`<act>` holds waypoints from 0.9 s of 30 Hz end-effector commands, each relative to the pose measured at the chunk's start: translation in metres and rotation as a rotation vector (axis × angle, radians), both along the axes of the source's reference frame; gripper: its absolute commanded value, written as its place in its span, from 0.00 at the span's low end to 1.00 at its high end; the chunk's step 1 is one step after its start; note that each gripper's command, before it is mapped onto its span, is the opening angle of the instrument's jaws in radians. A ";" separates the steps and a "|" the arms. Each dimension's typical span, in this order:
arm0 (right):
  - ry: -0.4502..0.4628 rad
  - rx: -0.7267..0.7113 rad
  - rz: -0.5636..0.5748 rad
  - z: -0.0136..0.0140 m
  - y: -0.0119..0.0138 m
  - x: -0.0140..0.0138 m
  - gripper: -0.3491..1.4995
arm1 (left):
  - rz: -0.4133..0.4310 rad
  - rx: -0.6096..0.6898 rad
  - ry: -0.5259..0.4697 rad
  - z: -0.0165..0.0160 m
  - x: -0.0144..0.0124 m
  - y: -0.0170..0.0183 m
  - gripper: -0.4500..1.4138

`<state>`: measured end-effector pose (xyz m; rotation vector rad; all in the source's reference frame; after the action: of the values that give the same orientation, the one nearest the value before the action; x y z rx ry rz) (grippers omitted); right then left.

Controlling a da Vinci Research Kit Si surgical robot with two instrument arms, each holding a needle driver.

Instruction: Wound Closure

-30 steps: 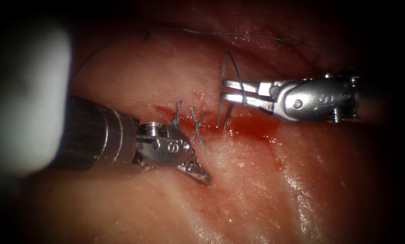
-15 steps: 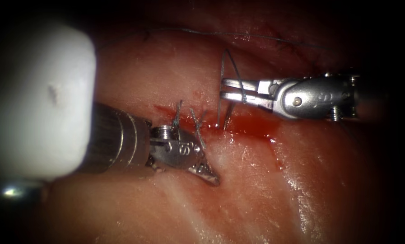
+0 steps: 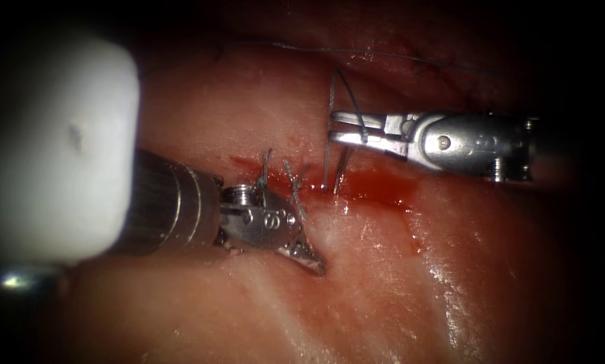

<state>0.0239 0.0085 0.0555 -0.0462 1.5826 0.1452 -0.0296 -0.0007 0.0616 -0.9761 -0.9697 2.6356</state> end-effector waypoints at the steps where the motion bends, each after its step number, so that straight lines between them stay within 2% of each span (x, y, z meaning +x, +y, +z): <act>1: 0.003 0.015 -0.001 0.0005 -0.0001 0.0007 0.00 | -0.001 0.008 0.001 0.0007 -0.0003 -0.0006 0.09; 27: 0.016 0.056 -0.007 -0.0004 0.0011 0.0006 0.00 | -0.006 0.016 0.006 0.0016 0.0005 0.0000 0.09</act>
<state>0.0239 0.0098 0.0546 0.0025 1.5904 0.1859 -0.0286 -0.0001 0.0626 -0.9647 -0.9802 2.6212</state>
